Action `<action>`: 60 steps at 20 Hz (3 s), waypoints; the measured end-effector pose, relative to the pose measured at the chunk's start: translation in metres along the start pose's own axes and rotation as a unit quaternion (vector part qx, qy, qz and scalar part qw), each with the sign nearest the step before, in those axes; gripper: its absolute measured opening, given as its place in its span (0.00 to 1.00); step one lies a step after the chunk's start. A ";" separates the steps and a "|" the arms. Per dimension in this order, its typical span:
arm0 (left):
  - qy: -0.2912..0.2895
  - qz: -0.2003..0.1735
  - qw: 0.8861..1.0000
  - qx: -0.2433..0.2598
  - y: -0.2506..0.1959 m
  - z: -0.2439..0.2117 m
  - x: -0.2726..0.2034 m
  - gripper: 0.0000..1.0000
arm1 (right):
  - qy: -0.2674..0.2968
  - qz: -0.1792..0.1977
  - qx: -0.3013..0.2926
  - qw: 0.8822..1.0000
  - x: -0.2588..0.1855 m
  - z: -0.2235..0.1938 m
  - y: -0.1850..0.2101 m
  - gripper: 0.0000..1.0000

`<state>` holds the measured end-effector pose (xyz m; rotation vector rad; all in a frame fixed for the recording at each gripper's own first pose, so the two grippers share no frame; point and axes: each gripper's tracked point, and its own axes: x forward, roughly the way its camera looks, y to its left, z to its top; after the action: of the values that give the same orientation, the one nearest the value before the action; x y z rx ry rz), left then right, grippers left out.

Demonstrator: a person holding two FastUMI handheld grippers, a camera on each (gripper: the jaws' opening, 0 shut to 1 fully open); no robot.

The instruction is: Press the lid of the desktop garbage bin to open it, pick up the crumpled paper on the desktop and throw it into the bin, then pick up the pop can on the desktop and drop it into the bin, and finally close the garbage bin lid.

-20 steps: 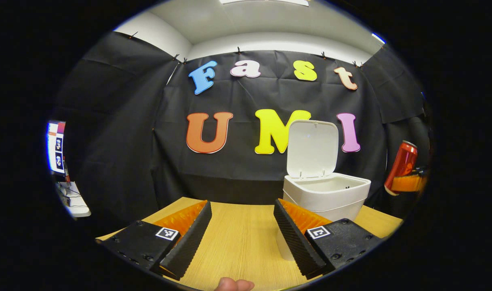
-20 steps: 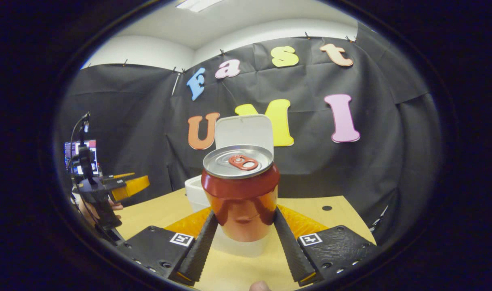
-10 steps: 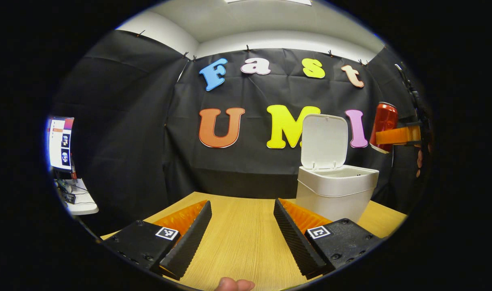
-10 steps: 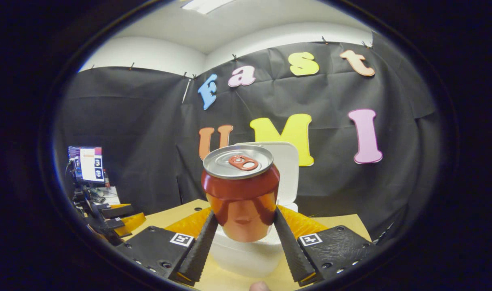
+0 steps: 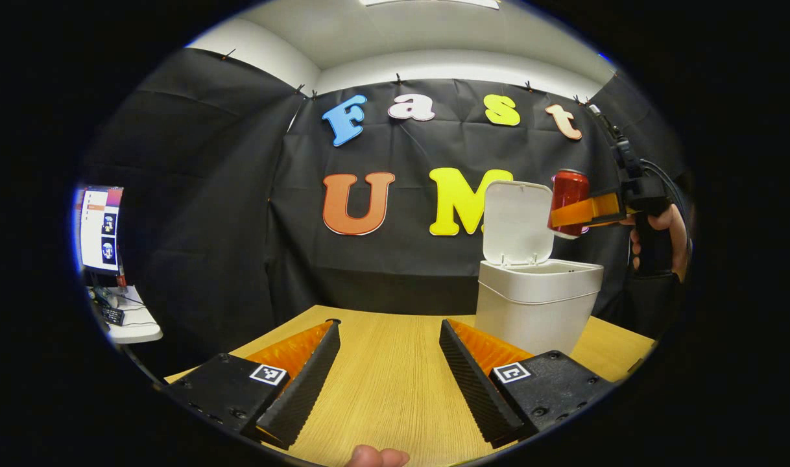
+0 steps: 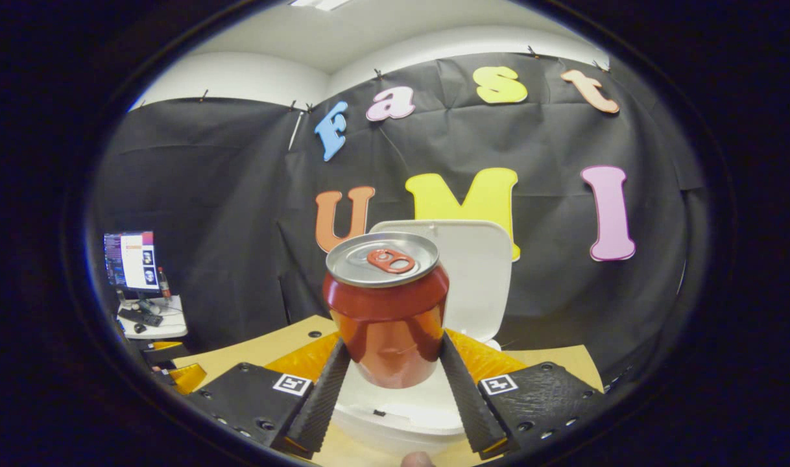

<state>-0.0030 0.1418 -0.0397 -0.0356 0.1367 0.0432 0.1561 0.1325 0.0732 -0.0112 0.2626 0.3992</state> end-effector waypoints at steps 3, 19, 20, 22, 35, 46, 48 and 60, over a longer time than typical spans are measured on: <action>0.001 -0.008 1.000 -0.003 -0.005 0.000 -0.002 0.99 | 0.027 -0.012 0.004 1.000 0.017 -0.015 -0.008 0.80; 0.006 -0.024 1.000 0.004 -0.012 -0.008 -0.010 0.99 | 0.047 -0.062 0.007 0.997 0.028 -0.032 -0.026 0.85; 0.006 -0.024 1.000 0.005 -0.014 -0.009 -0.011 0.99 | 0.043 -0.064 0.010 0.997 0.024 -0.029 -0.026 0.87; 0.006 -0.028 1.000 0.005 -0.021 -0.014 -0.011 0.99 | 0.026 -0.063 0.021 0.997 0.014 -0.020 -0.024 0.89; 0.011 -0.055 0.998 -0.019 -0.045 -0.038 -0.001 1.00 | -0.062 -0.106 -0.009 0.992 -0.033 0.076 -0.036 0.94; -0.003 -0.049 0.999 0.001 -0.033 -0.028 -0.005 1.00 | -0.099 -0.104 -0.028 0.989 0.043 0.160 -0.032 0.94; -0.004 -0.056 0.998 0.000 -0.036 -0.027 -0.008 0.99 | -0.092 -0.099 -0.023 0.991 0.063 0.161 -0.028 0.94; -0.002 -0.046 0.999 0.004 -0.026 -0.026 -0.009 0.99 | -0.060 -0.107 0.013 0.992 0.106 0.146 -0.035 0.95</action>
<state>-0.0144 0.1141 -0.0632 -0.0333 0.1314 -0.0493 0.3000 0.1499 0.1856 0.0107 0.1467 0.1819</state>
